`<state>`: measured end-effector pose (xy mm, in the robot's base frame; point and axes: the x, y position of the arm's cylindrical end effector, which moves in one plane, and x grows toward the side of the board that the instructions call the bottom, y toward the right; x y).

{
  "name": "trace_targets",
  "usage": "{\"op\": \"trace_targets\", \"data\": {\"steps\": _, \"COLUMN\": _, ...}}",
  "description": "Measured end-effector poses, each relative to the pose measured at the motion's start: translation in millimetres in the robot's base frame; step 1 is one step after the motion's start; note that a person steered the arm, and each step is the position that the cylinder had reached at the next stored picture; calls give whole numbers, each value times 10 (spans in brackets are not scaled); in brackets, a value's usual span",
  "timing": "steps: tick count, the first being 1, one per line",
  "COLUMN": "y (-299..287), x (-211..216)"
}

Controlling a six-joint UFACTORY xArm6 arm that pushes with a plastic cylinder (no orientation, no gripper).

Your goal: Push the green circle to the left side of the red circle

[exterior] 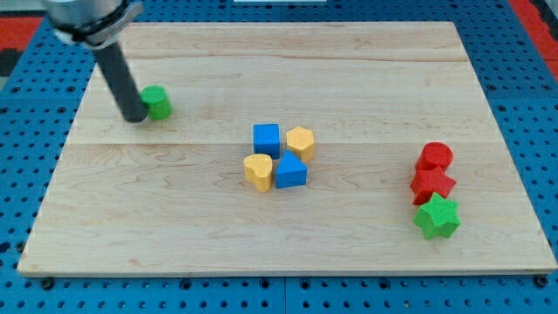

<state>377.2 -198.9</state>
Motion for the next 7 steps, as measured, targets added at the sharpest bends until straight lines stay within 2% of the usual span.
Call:
{"op": "trace_targets", "data": {"steps": 1, "y": -27, "x": -186}}
{"op": "trace_targets", "data": {"steps": 2, "y": 960, "x": 0}}
{"op": "trace_targets", "data": {"steps": 3, "y": 1519, "x": -139}}
{"op": "trace_targets", "data": {"steps": 4, "y": 1347, "x": -247}}
{"op": "trace_targets", "data": {"steps": 5, "y": 2337, "x": -5}}
{"op": "trace_targets", "data": {"steps": 6, "y": 2623, "x": 15}}
{"op": "trace_targets", "data": {"steps": 7, "y": 2830, "x": 466}}
